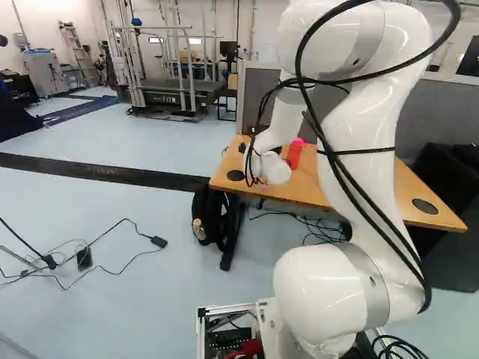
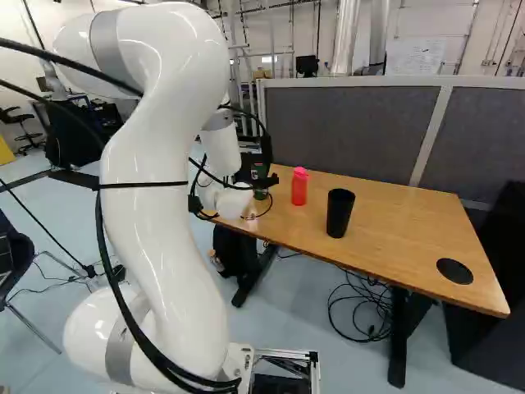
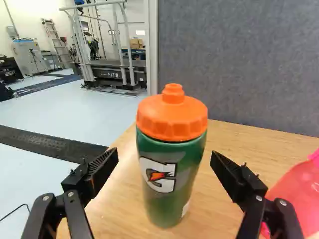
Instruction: Pick up the green bottle from the table
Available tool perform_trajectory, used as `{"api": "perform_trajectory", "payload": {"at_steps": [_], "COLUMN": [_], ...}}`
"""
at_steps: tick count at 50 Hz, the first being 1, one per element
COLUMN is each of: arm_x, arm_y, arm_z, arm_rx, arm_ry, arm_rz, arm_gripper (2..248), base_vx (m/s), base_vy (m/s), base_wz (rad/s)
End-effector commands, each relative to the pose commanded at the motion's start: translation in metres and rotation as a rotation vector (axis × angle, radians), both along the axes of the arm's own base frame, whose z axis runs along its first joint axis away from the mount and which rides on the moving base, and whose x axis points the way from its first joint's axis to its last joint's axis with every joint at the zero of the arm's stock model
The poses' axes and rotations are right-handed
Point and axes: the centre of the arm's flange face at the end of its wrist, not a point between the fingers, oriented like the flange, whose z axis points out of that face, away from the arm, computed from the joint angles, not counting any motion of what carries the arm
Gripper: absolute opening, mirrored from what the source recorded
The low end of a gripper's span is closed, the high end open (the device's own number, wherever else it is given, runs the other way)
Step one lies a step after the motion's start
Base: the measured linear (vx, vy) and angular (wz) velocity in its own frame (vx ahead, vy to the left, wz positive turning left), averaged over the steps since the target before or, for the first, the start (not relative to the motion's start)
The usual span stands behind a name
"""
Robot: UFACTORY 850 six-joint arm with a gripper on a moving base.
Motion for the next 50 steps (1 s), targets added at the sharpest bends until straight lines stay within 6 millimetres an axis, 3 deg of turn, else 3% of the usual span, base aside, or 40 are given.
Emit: {"api": "perform_trajectory", "payload": {"at_steps": [11,12,16,17,21,22,50], "arm_x": [0.016,0.017,0.018,0.018,0.017,0.016,-0.038], "arm_y": [0.000,0.000,0.000,0.000,0.000,0.000,0.003], "arm_z": [-0.004,-0.004,-0.004,-0.004,-0.004,-0.004,0.028], "arm_rx": [0.000,0.000,0.000,0.000,0.000,0.000,0.000], "arm_ry": [-0.010,-0.010,-0.011,-0.011,-0.011,-0.010,-0.023], "arm_rz": [0.000,0.000,0.001,0.001,0.001,0.000,0.005], "arm_gripper": [231,193,193,155,155,119,113], "base_vx": [0.000,0.000,0.000,0.000,0.000,0.000,0.000], "base_vy": [0.000,0.000,0.000,0.000,0.000,0.000,0.000], "base_wz": [0.000,0.000,0.000,0.000,0.000,0.000,0.000]}}
